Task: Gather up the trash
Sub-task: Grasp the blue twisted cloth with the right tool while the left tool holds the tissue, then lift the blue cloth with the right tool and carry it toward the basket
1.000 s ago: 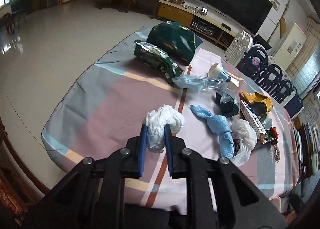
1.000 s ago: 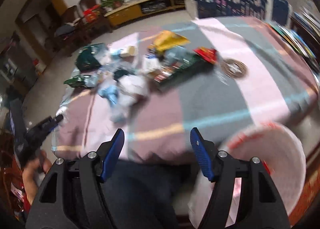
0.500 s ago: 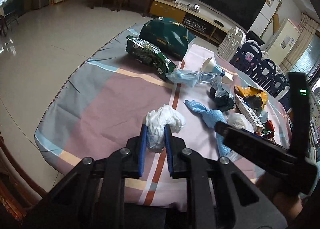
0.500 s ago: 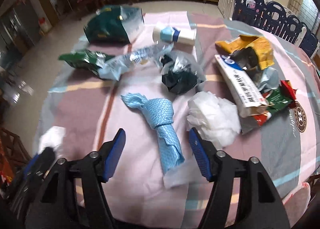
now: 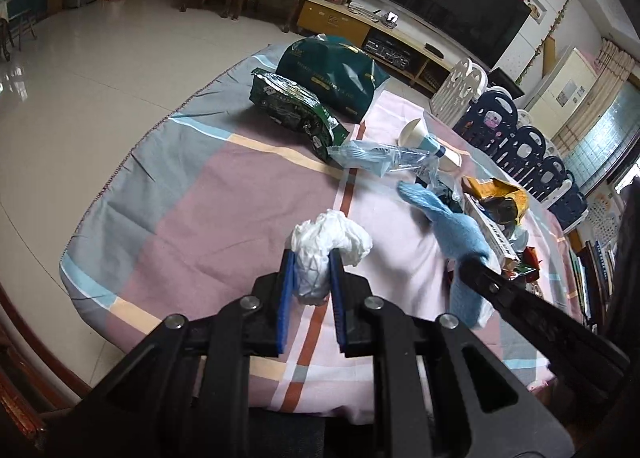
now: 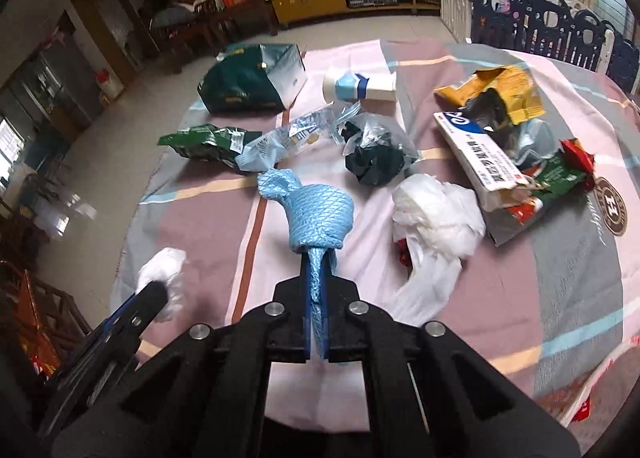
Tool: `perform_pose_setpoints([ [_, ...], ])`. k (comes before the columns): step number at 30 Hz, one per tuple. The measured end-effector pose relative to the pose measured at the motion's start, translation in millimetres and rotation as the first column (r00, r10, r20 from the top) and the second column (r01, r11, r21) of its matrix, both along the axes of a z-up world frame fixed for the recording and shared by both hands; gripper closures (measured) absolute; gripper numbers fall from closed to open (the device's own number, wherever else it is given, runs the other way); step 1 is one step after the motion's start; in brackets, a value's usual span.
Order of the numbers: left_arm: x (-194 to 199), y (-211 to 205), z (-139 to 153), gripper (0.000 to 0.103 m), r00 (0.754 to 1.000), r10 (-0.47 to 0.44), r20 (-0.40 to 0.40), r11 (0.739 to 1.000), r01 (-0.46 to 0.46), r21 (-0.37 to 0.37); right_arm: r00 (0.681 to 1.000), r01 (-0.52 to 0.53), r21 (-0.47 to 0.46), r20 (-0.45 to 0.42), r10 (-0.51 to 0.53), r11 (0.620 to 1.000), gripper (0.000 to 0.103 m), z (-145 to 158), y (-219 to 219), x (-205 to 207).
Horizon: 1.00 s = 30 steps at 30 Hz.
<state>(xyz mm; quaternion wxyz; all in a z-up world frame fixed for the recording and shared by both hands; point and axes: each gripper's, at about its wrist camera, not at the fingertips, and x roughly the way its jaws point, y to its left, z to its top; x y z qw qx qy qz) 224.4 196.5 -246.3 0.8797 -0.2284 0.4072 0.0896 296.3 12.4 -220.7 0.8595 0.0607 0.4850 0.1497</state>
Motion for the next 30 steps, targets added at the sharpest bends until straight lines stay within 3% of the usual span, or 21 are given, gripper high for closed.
perform_pose_setpoints([
  [6,1.8,-2.6,0.2,0.085,1.0,-0.01,0.005,1.0,0.01,-0.009,0.994,0.089,-0.03,0.071,-0.087,0.996,0.099,14.0,-21.4,-43.0],
  [17,8.5,-13.2,-1.3,0.085,0.999,-0.025,-0.04,0.998,0.028,0.057,0.967,0.253,-0.097,0.021,-0.252,0.962,0.099,-26.9,-41.4,-65.5],
  [30,6.6,-15.9,-1.0,0.084,0.999,-0.032,-0.036,0.998,0.034,0.056,0.969,0.246,-0.149,0.048,-0.241,0.958,0.099,-28.6,-32.1,-69.1],
])
